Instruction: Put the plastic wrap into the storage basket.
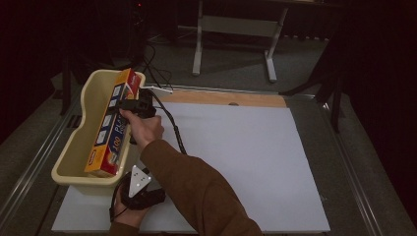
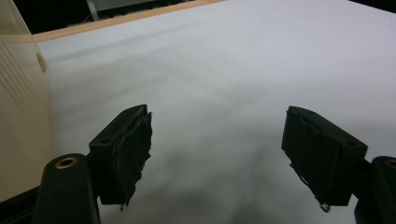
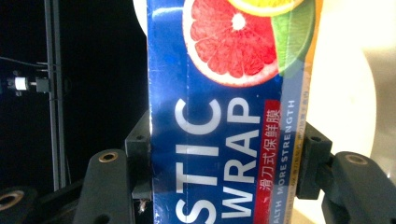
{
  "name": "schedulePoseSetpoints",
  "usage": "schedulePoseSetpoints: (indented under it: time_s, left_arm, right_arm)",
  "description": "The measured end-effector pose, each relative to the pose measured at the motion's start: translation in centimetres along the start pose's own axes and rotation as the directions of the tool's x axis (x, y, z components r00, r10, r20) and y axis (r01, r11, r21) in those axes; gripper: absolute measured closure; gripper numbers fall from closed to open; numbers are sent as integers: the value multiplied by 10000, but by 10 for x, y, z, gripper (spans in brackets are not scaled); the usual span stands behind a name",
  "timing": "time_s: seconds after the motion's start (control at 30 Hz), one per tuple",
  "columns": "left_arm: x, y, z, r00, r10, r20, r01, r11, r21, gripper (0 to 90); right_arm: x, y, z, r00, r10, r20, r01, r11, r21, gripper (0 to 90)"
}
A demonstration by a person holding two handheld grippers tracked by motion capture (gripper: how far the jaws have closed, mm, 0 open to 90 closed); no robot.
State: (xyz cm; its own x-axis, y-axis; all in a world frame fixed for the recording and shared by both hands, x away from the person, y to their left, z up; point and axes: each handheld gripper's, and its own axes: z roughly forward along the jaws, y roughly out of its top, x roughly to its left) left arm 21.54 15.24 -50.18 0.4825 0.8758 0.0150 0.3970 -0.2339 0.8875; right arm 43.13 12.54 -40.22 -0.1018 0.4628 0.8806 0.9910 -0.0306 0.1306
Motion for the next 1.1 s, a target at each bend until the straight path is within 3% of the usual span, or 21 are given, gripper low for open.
schedulePoseSetpoints:
  time_s: [0.33,0.43,0.53,0.6,0.67,0.73,0.8,0.83,0.9,0.93,1.03,1.1]
  left_arm:
    - [1,1,0,10000,-73,9,73,9999,-72,241]
    - [0,0,1,10000,-34,5,34,10000,-32,240]
    - [1,0,1,10000,-5,-17,5,10000,2,238]
    - [1,1,1,10000,-44,-2,44,10000,-37,238]
    - [1,1,1,10000,-44,11,44,10000,-14,238]
    - [1,1,1,10000,-51,16,51,10000,-6,237]
    - [1,1,1,9999,-116,69,116,9999,-46,236]
    - [1,1,1,9999,-110,87,110,9999,-37,236]
    - [1,1,1,9999,-121,78,121,9999,-33,236]
    - [1,1,1,9999,-114,61,114,9999,-16,236]
    - [1,1,1,9998,-195,98,196,9998,-47,235]
    - [1,1,1,9998,-187,94,188,9998,-64,232]
  right_arm:
    - [-1,3,-3,9938,120,1104,-199,9973,710,346]
    - [-2,7,-12,9976,125,680,-164,9983,568,370]
    - [2,8,-17,9971,-197,728,146,9974,708,365]
    - [4,7,-25,9925,-868,863,794,9931,866,366]
    - [7,4,-29,9810,-1642,1031,1548,9835,934,369]
    - [11,-1,-36,9466,-2896,1417,2772,9555,1007,382]
    - [15,-5,-42,9040,-3869,1820,3753,9219,956,390]
    - [16,-7,-46,8759,-4352,2085,4249,9003,945,398]
    - [20,-11,-54,8274,-5072,2412,5008,8607,920,409]
    - [21,-13,-59,7980,-5448,2577,5400,8362,958,409]
    - [24,-20,-72,6945,-6447,3193,6457,7543,1186,414]
    - [22,-23,-81,6513,-6848,3269,6843,7162,1369,414]
